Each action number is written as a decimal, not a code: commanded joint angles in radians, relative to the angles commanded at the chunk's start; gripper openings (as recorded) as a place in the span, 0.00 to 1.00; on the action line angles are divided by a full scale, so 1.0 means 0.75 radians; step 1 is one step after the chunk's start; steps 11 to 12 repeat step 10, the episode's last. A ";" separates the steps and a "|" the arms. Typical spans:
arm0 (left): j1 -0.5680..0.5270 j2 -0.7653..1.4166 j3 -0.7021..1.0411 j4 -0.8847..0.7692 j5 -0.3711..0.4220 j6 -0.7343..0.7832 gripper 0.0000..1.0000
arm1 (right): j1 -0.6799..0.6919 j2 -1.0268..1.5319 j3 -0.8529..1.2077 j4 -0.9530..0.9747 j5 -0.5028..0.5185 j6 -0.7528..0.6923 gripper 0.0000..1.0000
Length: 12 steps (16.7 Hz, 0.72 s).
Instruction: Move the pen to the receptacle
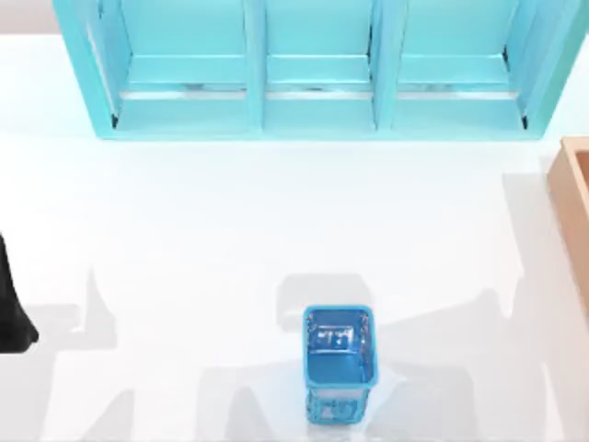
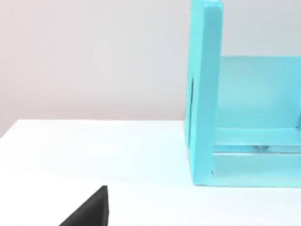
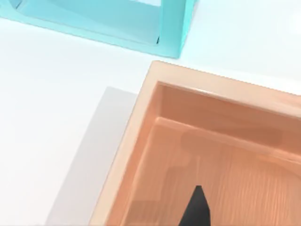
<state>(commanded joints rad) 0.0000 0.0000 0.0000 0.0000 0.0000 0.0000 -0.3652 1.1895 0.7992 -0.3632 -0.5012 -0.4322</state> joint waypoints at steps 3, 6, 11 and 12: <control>0.000 0.000 0.000 0.000 0.000 0.000 1.00 | 0.000 0.000 0.000 0.000 0.000 0.000 0.90; 0.000 0.000 0.000 0.000 0.000 0.000 1.00 | 0.000 0.000 0.000 0.000 0.000 0.000 1.00; 0.000 0.000 0.000 0.000 0.000 0.000 1.00 | 0.000 0.000 0.000 0.000 0.000 0.000 1.00; 0.000 0.000 0.000 0.000 0.000 0.000 1.00 | 0.000 0.000 0.000 0.000 0.000 0.000 1.00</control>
